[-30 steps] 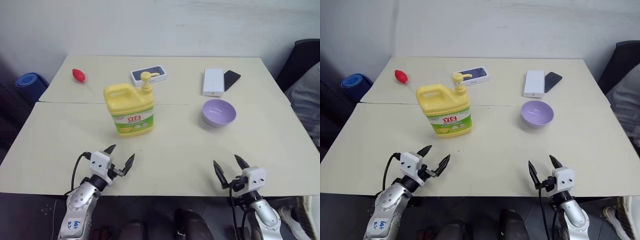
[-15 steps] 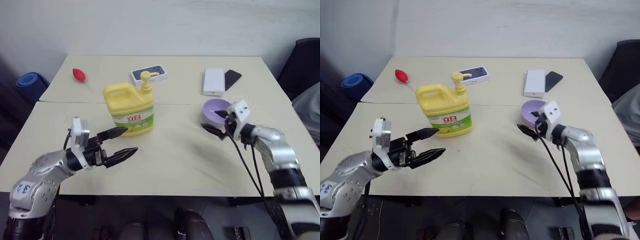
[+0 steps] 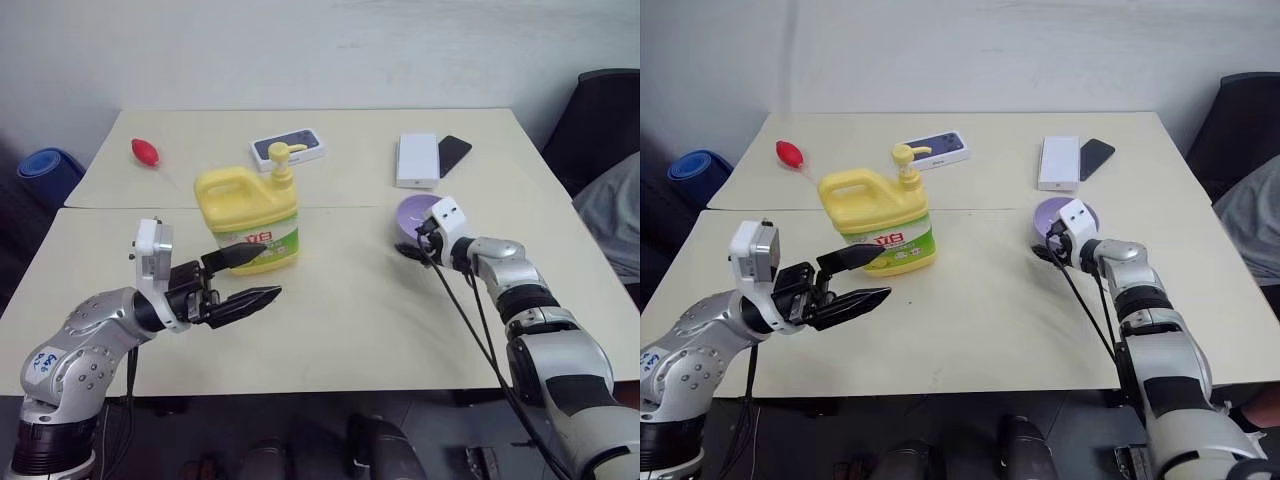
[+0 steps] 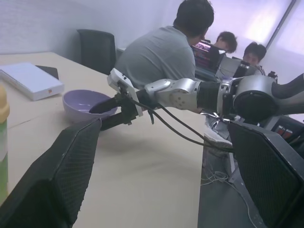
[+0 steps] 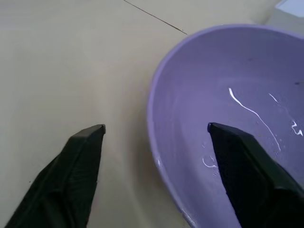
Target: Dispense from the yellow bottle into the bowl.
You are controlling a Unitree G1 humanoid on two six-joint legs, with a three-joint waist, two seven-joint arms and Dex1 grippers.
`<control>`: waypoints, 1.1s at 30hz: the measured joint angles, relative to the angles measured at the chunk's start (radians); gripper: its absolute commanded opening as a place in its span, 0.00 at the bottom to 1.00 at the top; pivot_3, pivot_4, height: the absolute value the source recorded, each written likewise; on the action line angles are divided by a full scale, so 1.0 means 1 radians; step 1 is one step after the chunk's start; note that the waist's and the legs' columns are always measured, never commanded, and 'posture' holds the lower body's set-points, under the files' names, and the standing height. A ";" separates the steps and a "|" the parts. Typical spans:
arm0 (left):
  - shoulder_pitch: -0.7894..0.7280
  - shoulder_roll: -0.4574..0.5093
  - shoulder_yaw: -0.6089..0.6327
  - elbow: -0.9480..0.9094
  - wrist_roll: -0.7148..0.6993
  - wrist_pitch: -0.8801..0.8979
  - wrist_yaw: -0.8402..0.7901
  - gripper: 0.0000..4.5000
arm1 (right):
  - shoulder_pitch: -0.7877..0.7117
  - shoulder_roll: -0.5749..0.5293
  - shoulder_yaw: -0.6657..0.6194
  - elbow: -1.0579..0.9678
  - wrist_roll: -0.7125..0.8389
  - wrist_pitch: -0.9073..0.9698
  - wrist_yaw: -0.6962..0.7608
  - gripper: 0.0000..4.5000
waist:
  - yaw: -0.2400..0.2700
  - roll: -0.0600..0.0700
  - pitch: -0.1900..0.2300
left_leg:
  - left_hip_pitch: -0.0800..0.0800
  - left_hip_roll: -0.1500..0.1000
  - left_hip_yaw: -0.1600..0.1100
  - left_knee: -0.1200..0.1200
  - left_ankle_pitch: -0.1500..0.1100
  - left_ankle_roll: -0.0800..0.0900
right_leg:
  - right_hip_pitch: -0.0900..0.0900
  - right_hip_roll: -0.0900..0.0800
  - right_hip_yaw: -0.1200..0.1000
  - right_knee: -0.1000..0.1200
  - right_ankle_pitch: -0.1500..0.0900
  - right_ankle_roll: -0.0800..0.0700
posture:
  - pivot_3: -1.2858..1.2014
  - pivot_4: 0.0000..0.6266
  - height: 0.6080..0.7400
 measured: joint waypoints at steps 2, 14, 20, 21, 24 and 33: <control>0.003 0.003 0.000 0.000 0.001 0.000 -0.003 1.00 | -0.002 0.008 -0.011 0.021 -0.008 -0.020 -0.012 0.41 | 0.000 0.000 0.000 | 0.000 0.000 0.000 0.000 0.000 0.000 | 0.000 0.000 0.000 0.000 0.000 0.000 | 0.52 0.24 1.00; -0.194 0.080 0.070 0.120 -0.003 0.022 0.006 0.62 | -0.013 0.015 -0.023 -0.162 0.026 -0.125 0.416 0.00 | 0.001 0.002 0.002 | 0.000 0.000 -0.001 0.000 0.000 -0.001 | 0.000 0.001 0.001 0.000 0.000 0.000 | 0.52 0.24 1.00; -0.479 0.111 0.069 0.257 0.036 0.026 0.043 0.19 | 0.003 0.008 0.058 -0.571 0.064 0.042 0.596 0.00 | 0.005 0.002 0.003 | -0.001 -0.001 -0.002 0.000 0.000 -0.001 | -0.001 0.001 -0.001 0.001 0.000 0.000 | 0.52 0.24 1.00; -0.529 0.108 0.049 0.292 0.057 0.023 0.040 0.12 | 0.008 0.010 0.075 -0.622 0.064 0.064 0.603 0.00 | 0.006 0.002 0.003 | -0.002 -0.001 -0.003 0.001 0.000 -0.001 | -0.001 0.001 -0.002 0.000 0.000 0.000 | 0.52 0.24 1.00; -0.697 0.082 -0.022 0.419 0.143 -0.025 0.021 0.00 | 0.010 0.013 0.120 -0.713 0.060 0.122 0.609 0.00 | 0.008 0.002 0.003 | -0.002 -0.002 -0.002 0.003 0.001 -0.001 | -0.001 0.002 -0.003 0.001 0.000 0.000 | 0.52 0.24 1.00; -0.881 -0.022 -0.180 0.713 0.377 -0.160 -0.062 0.00 | -0.054 -0.016 0.187 -0.717 -0.042 0.056 0.583 0.00 | -0.003 0.001 0.004 | -0.002 -0.002 0.003 0.000 0.001 -0.002 | -0.004 0.005 -0.006 0.002 0.000 0.000 | 0.52 0.24 1.00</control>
